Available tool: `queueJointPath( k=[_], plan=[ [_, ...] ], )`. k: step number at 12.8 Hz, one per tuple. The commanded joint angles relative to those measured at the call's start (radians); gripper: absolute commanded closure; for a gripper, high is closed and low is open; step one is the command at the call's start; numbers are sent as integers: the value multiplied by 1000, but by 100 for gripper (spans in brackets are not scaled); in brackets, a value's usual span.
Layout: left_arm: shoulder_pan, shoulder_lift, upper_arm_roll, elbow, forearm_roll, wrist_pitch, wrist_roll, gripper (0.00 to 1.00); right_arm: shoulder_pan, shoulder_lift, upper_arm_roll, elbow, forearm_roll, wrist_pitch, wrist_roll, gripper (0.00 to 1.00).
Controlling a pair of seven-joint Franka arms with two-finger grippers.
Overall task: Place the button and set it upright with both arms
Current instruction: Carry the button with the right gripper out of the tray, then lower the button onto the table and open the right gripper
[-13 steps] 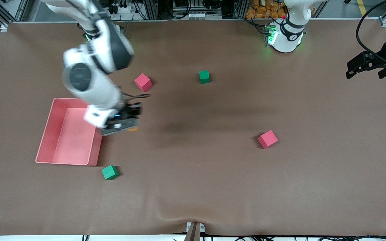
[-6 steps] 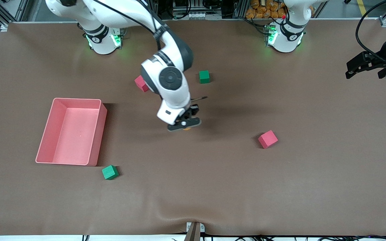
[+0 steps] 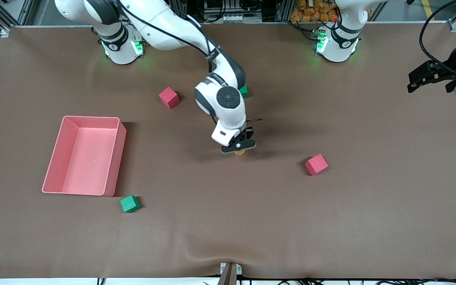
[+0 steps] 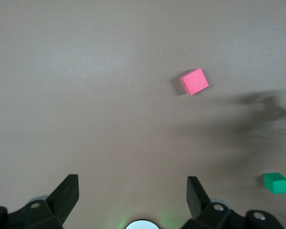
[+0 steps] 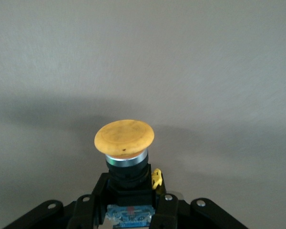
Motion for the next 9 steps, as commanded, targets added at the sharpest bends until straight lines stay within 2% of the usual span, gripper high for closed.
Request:
queueJointPath(
  k=[1, 2, 3, 6, 9],
  plan=[
    [3, -3, -25, 6, -2, -13, -13, 0, 33, 51, -13, 62, -7, -9, 46, 73],
    [3, -3, -25, 6, -2, -13, -13, 0, 42, 52, -13, 60, -8, -9, 47, 56],
    [3, -3, -27, 5, -2, -13, -13, 0, 53, 54, -13, 59, -14, -9, 61, 1],
    [3, -3, -27, 2, -2, -13, -10, 0, 59, 39, -16, 60, -18, -19, 76, 0],
    [-2, -2, -36, 2, -2, -13, -13, 0, 50, -16, -31, 53, -22, -29, 73, 0]
  ],
)
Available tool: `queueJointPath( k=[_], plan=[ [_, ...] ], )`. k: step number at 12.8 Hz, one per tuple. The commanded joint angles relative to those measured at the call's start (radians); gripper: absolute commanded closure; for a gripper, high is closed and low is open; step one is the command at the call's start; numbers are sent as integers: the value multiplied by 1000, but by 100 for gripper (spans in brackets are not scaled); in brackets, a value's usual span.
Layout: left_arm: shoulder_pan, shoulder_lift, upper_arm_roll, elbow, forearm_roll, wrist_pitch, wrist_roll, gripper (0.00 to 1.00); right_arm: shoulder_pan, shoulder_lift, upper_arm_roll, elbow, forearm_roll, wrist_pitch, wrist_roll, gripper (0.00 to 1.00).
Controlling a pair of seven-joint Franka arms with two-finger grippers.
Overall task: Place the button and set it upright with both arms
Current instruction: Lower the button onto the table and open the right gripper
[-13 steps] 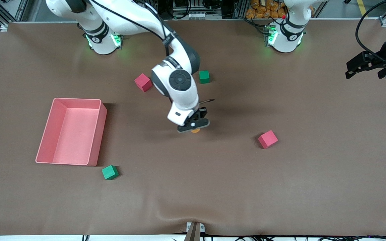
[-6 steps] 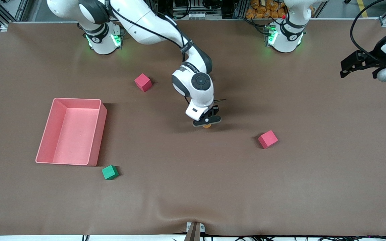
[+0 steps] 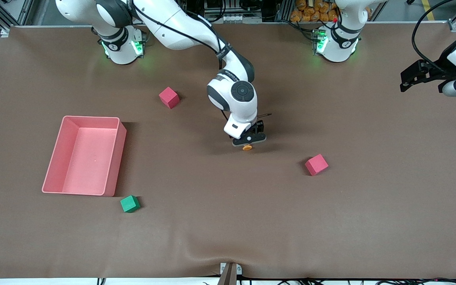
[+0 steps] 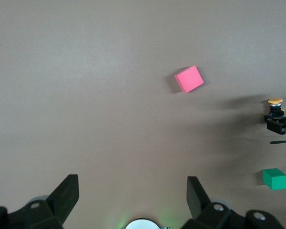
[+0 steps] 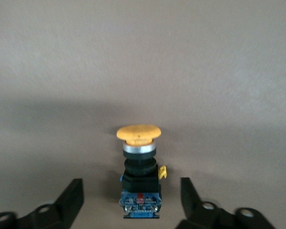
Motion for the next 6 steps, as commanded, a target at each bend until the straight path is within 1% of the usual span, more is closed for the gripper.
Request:
queueJointPath(
  k=[1, 2, 5, 6],
  plan=[
    [0, -5, -11, 5, -2, -11, -9, 0, -5, -75, -28, -2, -20, -49, 14, 0],
    [0, -5, -11, 5, -2, -12, -8, 0, -8, -110, -54, -3, -21, -95, 2, 0],
    [1, -5, -11, 0, -2, -19, -8, 0, -17, -245, -151, -58, -20, -264, -213, 0],
    [1, -6, -11, 3, -2, -19, -8, 0, -40, -303, -162, -90, -20, -304, -263, 0]
  ],
)
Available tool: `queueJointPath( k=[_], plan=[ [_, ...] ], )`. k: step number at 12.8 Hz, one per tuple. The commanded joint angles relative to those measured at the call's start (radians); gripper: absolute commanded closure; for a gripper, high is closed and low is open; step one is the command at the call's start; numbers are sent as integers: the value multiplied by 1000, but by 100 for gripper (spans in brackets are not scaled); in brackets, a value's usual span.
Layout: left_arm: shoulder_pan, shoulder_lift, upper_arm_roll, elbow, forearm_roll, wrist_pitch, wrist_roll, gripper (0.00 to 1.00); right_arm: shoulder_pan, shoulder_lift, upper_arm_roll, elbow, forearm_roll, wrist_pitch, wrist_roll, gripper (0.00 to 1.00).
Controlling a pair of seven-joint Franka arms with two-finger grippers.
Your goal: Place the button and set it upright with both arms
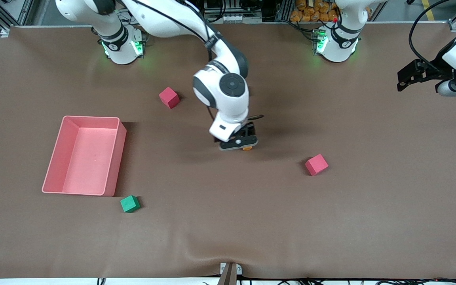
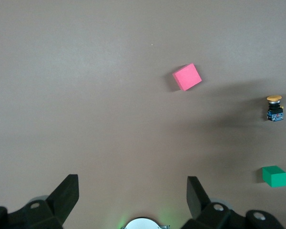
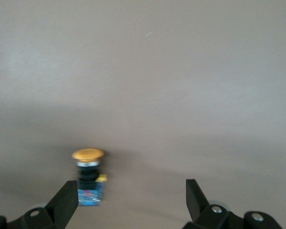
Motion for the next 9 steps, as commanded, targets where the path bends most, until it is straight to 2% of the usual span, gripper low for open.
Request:
queueJointPath(
  k=[1, 6, 9],
  plan=[
    [1, -8, -6, 5, -2, -14, -8, 0, -66, -192, -19, -144, -9, -71, -144, 0],
    [2, -9, -24, -5, -2, -28, -9, 0, -276, -496, -22, -389, -9, -92, -367, 0],
    [-1, -6, -44, -5, -2, -25, -15, 0, -451, -599, -19, -396, -11, -213, -445, 0]
  ],
)
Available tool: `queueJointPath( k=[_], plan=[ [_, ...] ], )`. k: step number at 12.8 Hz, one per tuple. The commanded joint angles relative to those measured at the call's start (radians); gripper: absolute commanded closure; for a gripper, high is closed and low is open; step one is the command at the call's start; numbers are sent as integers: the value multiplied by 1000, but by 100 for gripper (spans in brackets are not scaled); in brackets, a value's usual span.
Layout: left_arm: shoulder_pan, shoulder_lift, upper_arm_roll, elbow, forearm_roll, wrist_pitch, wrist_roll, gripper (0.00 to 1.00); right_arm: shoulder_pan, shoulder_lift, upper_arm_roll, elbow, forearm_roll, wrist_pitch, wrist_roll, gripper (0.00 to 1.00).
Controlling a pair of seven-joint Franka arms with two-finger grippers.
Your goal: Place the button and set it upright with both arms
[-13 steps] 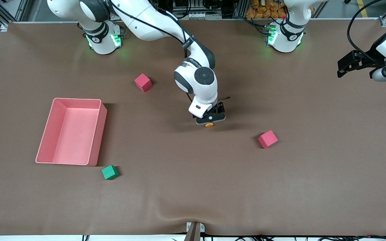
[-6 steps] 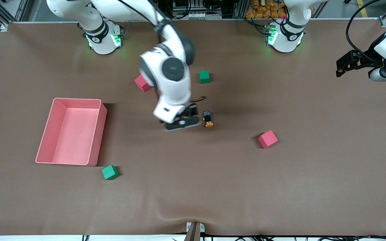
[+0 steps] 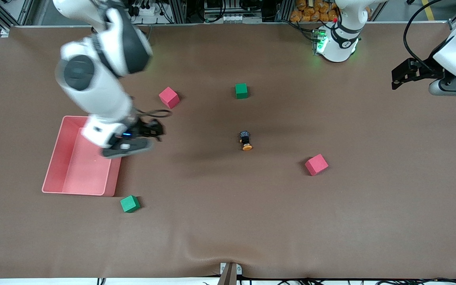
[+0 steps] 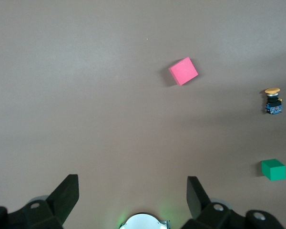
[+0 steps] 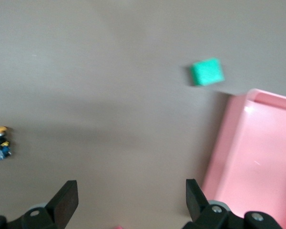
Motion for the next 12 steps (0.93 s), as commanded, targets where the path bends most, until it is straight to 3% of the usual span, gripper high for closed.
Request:
queueJointPath(
  k=[1, 5, 7, 10, 12],
  plan=[
    [0, -6, -21, -4, -2, -9, -15, 0, -170, -126, 38, -61, -9, -65, -86, 0],
    [0, -5, -27, -11, -2, -9, -17, 0, -446, -222, 134, -55, -9, -163, -270, 0],
    [-3, 1, -35, -10, -2, -6, -35, 0, -503, -250, 165, -38, -17, -234, -271, 0],
    [-12, 82, -122, -5, 3, 0, -98, 0, -614, -252, 281, 31, -50, -356, -261, 0],
    [-31, 165, -180, -1, 5, 29, -194, 0, -632, -268, 293, 31, -52, -370, -263, 0]
  ],
)
